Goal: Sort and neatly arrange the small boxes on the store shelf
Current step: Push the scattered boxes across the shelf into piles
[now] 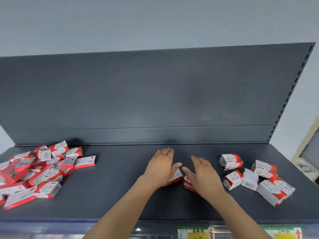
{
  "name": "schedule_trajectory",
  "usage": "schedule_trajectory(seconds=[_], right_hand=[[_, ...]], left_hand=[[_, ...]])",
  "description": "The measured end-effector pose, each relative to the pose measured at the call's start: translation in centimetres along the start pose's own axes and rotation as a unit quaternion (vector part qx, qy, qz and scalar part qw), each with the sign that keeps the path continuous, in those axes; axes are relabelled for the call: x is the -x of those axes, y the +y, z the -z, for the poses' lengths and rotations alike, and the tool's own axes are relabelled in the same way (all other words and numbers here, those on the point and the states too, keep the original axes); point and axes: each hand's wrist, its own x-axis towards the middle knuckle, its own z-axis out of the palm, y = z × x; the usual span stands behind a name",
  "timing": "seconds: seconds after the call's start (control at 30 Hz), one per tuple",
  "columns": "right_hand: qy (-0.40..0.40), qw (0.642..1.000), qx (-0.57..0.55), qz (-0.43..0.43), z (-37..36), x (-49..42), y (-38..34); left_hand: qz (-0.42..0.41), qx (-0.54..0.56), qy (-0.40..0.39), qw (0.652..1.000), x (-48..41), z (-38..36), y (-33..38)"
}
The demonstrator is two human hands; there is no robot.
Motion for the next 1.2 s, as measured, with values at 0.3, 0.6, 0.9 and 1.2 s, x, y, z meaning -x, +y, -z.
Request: schedule_trajectory(seconds=[0.3,0.6,0.9,1.2], right_hand=[[0.002,0.997,-0.025,0.080,-0.9,-2.9,-7.5],[-0.052,0.986,-0.025,0.158,-5.8,-3.6,-18.6],[-0.083,0.979,-0.047,0.178,-12.1,-4.1,-33.3],[-0.086,0.973,-0.059,0.208,-15.6,-5.9,-42.2]], left_hand=[[0.085,-0.055,0.073,0.992,4.1,3.7,-5.6],[0.150,-0.032,0.087,0.984,9.4,6.2,-15.7],[0.210,-0.019,0.094,0.973,16.0,9.5,-30.0],[0.318,0.041,0.142,0.936,18.6,10.7,-39.3]])
